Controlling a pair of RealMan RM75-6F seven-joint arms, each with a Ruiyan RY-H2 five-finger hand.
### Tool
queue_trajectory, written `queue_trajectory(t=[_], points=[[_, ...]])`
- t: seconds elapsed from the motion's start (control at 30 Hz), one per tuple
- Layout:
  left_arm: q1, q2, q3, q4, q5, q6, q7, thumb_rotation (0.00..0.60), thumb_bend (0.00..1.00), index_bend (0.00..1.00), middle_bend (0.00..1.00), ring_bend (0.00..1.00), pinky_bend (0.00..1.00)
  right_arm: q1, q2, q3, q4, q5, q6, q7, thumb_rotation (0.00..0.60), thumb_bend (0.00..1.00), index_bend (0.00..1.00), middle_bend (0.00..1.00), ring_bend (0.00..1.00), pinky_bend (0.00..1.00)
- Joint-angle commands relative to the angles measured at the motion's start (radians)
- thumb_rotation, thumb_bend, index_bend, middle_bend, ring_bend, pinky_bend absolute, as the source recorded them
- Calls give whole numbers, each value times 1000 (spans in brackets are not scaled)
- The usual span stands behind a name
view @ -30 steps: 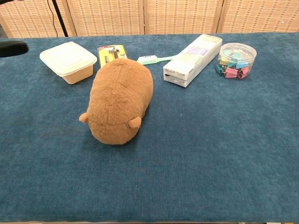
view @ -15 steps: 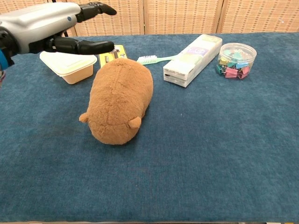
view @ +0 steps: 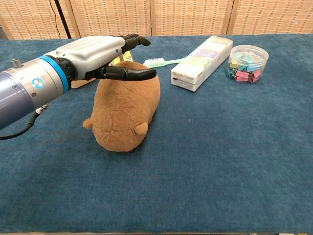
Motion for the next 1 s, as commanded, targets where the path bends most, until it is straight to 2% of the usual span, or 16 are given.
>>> queue_trajectory(t=[0.03,0.2,0.4,0.6,1.0], points=[[-22,-28,-8,34,-18,-3,-10,12,0,0,0,0,0,1,1,1,1,3,-3,3,600,0,0,0,0,0],[-64,-56,-26,75,-59,-18,1,12,0,0,0,0,0,3,4,4,2,13,-8,14,600,0,0,0,0,0],[-95,-89,-22,144,-107,-35,14,12,0,0,0,0,0,3,9,11,7,28,-9,32,600,0,0,0,0,0],[-127,-117,-22,213,-83,-49,-41,10,0,0,0,0,0,4,11,11,8,28,-12,41,600,0,0,0,0,0],[-168,-164,-13,298,-105,-67,-59,9,0,0,0,0,0,4,14,17,14,42,-16,53,600,0,0,0,0,0]])
